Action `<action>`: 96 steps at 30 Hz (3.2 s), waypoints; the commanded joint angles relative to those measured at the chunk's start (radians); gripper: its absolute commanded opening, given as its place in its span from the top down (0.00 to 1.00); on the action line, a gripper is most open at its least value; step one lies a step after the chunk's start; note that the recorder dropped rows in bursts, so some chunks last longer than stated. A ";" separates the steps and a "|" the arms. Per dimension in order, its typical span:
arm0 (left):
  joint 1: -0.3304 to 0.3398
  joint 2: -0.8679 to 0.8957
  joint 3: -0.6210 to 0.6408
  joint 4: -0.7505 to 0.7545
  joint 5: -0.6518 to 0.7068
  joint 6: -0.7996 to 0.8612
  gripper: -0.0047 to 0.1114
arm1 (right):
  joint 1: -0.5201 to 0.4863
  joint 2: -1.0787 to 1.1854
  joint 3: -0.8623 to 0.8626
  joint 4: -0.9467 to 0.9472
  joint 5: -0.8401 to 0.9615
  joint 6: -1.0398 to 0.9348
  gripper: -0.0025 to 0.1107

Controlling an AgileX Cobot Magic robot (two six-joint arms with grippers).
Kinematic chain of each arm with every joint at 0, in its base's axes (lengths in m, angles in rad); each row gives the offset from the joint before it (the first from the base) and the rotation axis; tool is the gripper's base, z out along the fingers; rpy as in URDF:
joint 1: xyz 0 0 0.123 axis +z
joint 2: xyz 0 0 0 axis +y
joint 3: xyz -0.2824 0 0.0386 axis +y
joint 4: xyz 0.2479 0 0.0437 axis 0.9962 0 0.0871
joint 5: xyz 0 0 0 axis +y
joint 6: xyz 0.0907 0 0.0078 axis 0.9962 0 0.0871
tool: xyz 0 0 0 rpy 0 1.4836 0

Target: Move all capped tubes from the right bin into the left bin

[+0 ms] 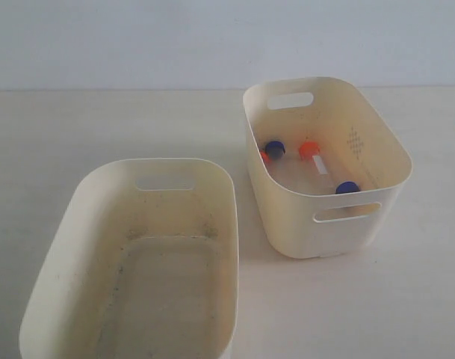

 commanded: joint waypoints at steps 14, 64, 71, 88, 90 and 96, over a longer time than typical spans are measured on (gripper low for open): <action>0.001 -0.003 -0.003 0.002 -0.005 -0.008 0.92 | -0.003 0.591 -0.375 -0.025 0.767 -0.033 0.97; 0.001 -0.003 -0.003 0.002 -0.005 -0.008 0.92 | 0.296 1.808 -1.274 -0.073 1.464 0.052 0.98; 0.001 -0.003 -0.003 0.002 -0.005 -0.008 0.92 | 0.240 1.916 -1.190 -0.020 1.464 -0.013 0.98; 0.001 -0.003 -0.003 0.002 -0.005 -0.008 0.92 | 0.237 1.955 -1.199 0.195 1.464 0.070 0.98; 0.001 -0.003 -0.003 0.002 -0.005 -0.008 0.92 | 0.237 1.966 -1.199 0.194 1.464 0.068 0.98; 0.001 -0.003 -0.003 0.002 -0.005 -0.008 0.92 | 0.237 1.983 -1.199 0.089 1.464 0.066 0.98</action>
